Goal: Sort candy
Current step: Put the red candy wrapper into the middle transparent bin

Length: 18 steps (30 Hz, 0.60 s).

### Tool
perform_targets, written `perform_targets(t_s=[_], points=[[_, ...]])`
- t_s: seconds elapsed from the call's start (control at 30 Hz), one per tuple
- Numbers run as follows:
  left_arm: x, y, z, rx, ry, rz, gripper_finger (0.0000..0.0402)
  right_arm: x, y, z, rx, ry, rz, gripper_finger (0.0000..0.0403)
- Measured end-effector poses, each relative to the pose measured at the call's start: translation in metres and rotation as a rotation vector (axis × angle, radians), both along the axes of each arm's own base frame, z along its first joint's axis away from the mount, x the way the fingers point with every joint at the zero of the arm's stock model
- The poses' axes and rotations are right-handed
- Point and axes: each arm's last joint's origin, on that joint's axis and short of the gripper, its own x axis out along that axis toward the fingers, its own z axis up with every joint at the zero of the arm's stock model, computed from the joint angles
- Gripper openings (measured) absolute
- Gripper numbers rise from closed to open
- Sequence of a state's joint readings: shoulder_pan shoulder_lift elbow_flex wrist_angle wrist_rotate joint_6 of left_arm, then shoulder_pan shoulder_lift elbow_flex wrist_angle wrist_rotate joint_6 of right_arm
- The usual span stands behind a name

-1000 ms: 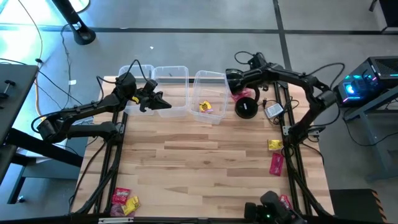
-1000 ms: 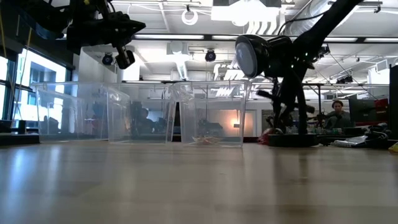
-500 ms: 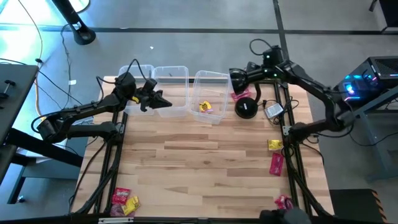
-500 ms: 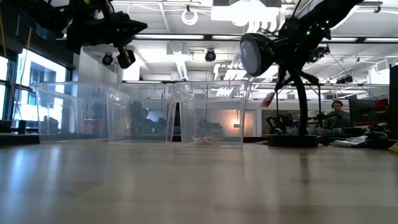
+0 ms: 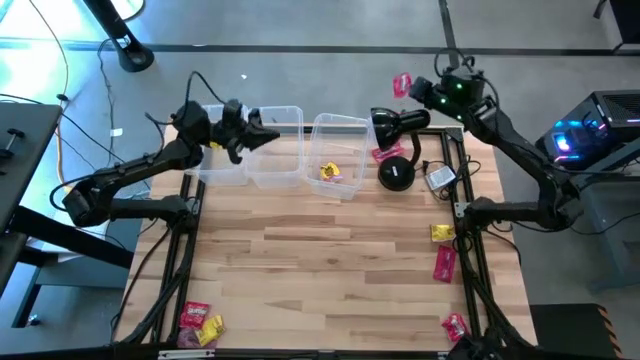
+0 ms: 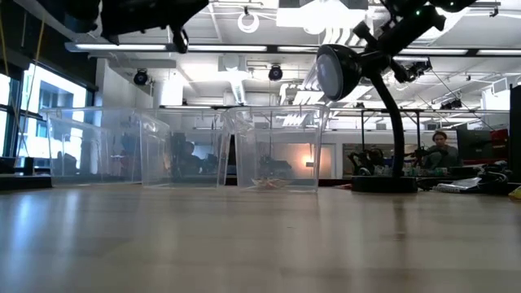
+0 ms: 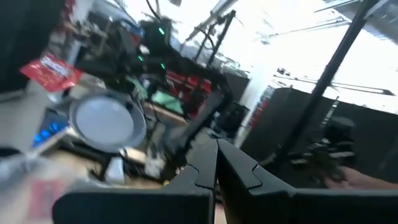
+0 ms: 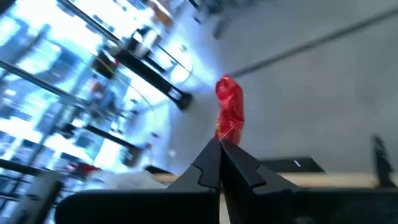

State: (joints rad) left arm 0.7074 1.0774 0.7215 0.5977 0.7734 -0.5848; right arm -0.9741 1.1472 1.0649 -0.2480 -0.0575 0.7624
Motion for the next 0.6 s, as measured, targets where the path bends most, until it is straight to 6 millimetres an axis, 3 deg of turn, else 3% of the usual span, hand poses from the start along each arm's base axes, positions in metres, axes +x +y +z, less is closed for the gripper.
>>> perform_targets(t_s=[0.33, 0.47, 0.6], points=[[0.036, 0.029, 0.015, 0.051, 0.009, 0.027, 0.0009, 0.01, 0.012, 0.059, -0.212, -0.142, 0.11, 0.0], [0.053, 0.041, 0.019, 0.085, 0.03, 0.003, 0.004, 0.017, 0.025, 0.08, -0.264, -0.182, 0.177, 0.0], [0.066, 0.052, 0.035, 0.113, 0.006, -0.003, 0.0095, 0.025, 0.038, 0.095, -0.302, -0.21, 0.237, 0.0]])
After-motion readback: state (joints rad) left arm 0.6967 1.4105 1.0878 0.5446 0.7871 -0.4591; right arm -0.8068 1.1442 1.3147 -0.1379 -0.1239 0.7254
